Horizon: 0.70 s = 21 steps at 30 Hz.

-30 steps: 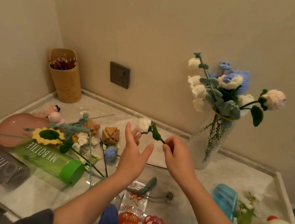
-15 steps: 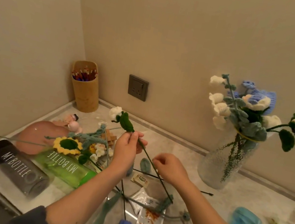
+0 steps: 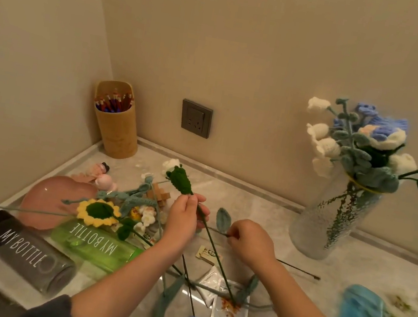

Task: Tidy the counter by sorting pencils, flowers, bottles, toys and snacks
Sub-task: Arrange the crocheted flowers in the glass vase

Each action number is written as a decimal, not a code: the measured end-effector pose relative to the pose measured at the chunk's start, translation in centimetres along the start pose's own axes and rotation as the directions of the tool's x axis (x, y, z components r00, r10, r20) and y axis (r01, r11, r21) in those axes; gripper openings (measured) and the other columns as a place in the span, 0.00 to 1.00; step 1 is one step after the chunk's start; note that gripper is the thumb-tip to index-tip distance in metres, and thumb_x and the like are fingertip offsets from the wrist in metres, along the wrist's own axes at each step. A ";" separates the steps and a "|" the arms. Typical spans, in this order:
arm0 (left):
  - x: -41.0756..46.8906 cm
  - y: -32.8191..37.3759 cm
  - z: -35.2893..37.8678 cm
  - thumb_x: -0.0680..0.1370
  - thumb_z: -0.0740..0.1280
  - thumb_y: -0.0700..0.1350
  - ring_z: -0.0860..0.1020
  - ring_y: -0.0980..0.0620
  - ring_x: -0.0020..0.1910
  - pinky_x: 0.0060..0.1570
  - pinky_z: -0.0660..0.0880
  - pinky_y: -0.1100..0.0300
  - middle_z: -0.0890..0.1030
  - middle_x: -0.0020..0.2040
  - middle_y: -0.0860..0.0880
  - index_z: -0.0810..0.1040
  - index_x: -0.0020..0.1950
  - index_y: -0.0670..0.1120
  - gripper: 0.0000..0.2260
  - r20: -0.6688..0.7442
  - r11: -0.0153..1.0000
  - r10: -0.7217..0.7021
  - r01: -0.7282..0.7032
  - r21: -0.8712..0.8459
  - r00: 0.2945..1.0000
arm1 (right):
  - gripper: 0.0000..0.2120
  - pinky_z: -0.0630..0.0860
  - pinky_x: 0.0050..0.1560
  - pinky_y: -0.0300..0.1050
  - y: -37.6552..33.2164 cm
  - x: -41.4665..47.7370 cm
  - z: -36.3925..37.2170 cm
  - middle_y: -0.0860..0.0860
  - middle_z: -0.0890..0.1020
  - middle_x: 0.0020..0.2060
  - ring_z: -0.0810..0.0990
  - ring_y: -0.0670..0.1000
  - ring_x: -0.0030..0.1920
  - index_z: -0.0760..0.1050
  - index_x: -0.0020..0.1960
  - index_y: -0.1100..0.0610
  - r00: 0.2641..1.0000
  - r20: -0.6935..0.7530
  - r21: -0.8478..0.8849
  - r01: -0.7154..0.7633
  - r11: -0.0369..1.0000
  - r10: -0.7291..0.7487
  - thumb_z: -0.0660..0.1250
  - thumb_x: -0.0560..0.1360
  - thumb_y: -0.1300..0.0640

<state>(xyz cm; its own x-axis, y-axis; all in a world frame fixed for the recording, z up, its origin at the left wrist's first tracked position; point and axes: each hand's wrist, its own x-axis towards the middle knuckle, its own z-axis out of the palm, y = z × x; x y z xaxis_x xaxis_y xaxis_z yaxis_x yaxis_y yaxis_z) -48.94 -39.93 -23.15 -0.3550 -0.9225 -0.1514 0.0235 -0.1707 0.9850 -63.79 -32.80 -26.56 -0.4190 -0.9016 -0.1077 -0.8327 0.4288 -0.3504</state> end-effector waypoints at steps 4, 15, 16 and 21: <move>0.4 1.3 0.8 0.84 0.52 0.46 0.79 0.56 0.33 0.33 0.76 0.63 0.79 0.34 0.53 0.74 0.50 0.47 0.12 0.011 0.996 0.090 -0.090 -0.011 0.996 | 0.05 0.70 0.41 0.42 -0.7 0.0 -3.8 0.46 0.82 0.45 0.78 0.48 0.45 0.81 0.48 0.50 0.974 -0.219 0.152 -0.031 0.988 0.065 0.69 0.74 0.53; -0.4 8.0 6.1 0.82 0.59 0.44 0.83 0.54 0.40 0.39 0.81 0.60 0.83 0.43 0.47 0.78 0.51 0.48 0.08 0.166 0.951 0.298 -0.277 -0.136 0.940 | 0.04 0.75 0.37 0.31 -4.6 -3.5 -14.0 0.49 0.83 0.35 0.79 0.38 0.34 0.82 0.42 0.53 0.836 -0.512 0.714 0.288 0.638 0.196 0.75 0.71 0.60; -0.6 8.7 6.8 0.82 0.60 0.45 0.84 0.52 0.43 0.41 0.81 0.57 0.83 0.45 0.47 0.79 0.52 0.49 0.08 0.194 0.945 0.319 -0.296 -0.138 0.928 | 0.03 0.77 0.39 0.34 -4.6 -3.9 -14.6 0.50 0.84 0.35 0.81 0.41 0.36 0.83 0.43 0.53 0.837 -0.508 0.742 0.305 0.596 0.203 0.75 0.71 0.59; -2.1 11.2 10.1 0.81 0.62 0.44 0.83 0.47 0.47 0.43 0.82 0.50 0.84 0.47 0.47 0.80 0.51 0.51 0.07 0.281 0.916 0.396 -0.359 -0.177 0.874 | 0.05 0.80 0.38 0.39 -3.5 -6.1 -16.9 0.49 0.87 0.37 0.86 0.47 0.39 0.85 0.45 0.53 0.822 -0.525 0.776 0.356 0.521 0.220 0.74 0.71 0.61</move>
<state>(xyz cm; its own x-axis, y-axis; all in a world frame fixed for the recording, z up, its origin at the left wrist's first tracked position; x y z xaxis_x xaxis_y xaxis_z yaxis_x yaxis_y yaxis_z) -57.36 -36.36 -11.00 -0.5636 -0.7767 0.2813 0.3142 0.1133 0.9426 -64.41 -27.91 -8.96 -0.7178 -0.6167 0.3233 -0.3022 -0.1423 -0.9426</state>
